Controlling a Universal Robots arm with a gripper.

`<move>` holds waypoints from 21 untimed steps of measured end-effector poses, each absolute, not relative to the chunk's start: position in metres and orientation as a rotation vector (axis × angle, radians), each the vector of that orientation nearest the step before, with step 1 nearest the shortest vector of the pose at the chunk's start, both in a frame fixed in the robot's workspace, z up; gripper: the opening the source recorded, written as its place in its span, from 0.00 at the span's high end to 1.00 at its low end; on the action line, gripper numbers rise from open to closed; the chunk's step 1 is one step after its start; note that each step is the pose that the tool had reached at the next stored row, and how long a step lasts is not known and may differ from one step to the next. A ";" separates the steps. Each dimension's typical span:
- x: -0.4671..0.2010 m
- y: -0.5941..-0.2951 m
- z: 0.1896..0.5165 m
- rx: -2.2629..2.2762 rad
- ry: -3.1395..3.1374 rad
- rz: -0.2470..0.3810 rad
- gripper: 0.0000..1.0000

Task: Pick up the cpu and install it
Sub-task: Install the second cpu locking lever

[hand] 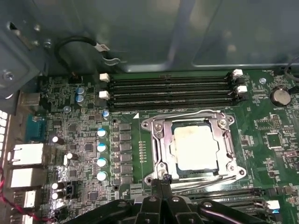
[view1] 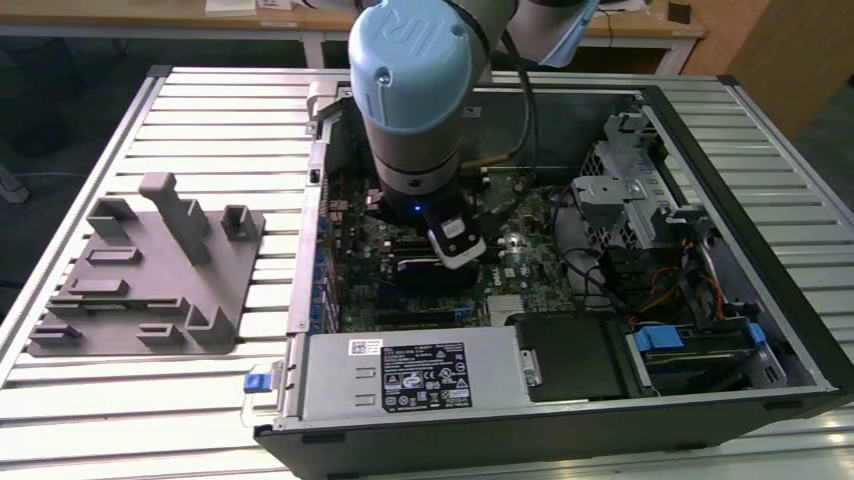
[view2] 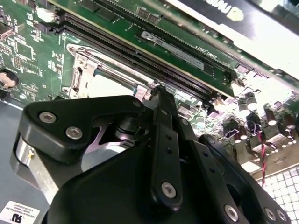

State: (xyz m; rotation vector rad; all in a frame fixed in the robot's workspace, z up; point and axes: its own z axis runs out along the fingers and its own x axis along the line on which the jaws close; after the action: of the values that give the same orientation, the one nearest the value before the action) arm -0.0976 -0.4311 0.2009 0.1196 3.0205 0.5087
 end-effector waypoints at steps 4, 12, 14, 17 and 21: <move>-0.103 -0.431 0.199 0.120 3.018 0.527 0.89; -0.104 -0.431 0.194 0.121 3.016 0.542 0.89; -0.104 -0.430 0.193 0.121 3.015 0.545 0.89; -0.104 -0.429 0.192 0.121 3.015 0.546 0.89; -0.104 -0.428 0.191 0.121 3.014 0.550 0.89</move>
State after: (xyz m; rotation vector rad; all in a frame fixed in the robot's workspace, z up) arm -0.1044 -0.4275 0.1908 0.1211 3.0144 0.5498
